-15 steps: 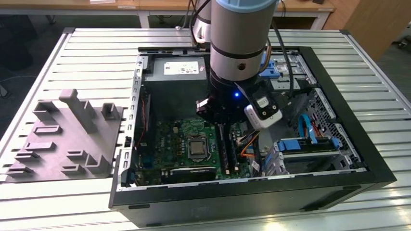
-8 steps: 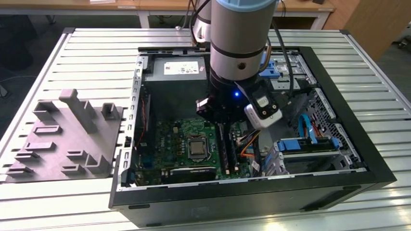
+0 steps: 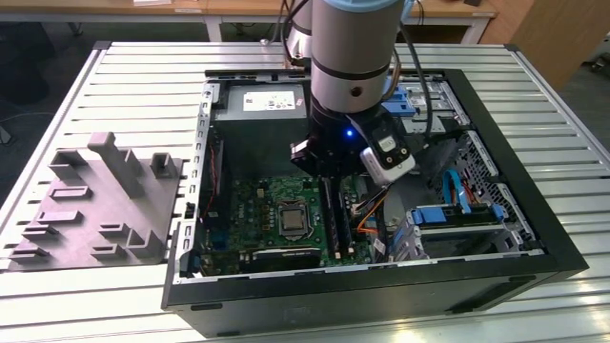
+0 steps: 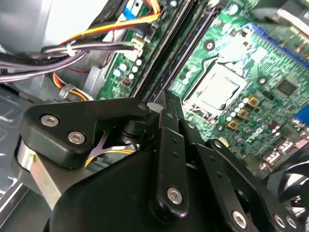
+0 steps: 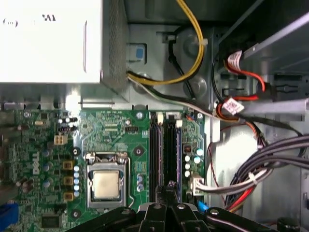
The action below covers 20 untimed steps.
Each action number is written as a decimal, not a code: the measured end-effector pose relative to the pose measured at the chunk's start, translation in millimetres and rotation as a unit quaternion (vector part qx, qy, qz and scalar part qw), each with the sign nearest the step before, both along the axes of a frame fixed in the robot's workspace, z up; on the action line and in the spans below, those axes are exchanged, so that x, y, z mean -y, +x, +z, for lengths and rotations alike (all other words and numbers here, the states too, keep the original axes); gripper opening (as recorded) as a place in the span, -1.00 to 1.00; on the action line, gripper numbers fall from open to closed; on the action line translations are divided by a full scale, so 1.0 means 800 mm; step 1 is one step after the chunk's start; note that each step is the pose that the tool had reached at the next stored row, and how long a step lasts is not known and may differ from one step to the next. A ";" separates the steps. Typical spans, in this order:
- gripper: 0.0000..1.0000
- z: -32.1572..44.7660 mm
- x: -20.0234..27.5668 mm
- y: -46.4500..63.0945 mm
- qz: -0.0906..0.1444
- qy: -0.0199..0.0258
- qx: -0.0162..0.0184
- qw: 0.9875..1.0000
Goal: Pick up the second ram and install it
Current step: 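Press down the second ram until it locks into place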
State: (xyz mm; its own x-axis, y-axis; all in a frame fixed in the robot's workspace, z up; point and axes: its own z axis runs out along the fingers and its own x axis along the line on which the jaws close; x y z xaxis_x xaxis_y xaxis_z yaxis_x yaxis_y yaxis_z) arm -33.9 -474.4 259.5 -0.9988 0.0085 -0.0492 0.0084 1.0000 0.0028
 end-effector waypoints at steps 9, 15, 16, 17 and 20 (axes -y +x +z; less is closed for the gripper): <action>-0.80 -0.0136 -0.0176 0.000 0.000 0.000 0.000 1.000; -0.80 -0.0191 -0.0269 0.000 0.000 0.001 0.000 1.000; -0.80 -0.0195 -0.0283 0.000 0.000 0.001 0.000 1.000; -0.80 -0.0200 -0.0300 0.000 0.000 0.001 0.000 1.000; -0.80 -0.0223 -0.0337 0.000 0.000 0.001 0.000 1.000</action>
State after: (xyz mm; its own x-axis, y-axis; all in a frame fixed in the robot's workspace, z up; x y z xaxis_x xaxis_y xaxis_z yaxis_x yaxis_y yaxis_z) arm -33.6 -447.4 241.6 -0.9988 0.0086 -0.0492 0.0083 0.9999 0.0057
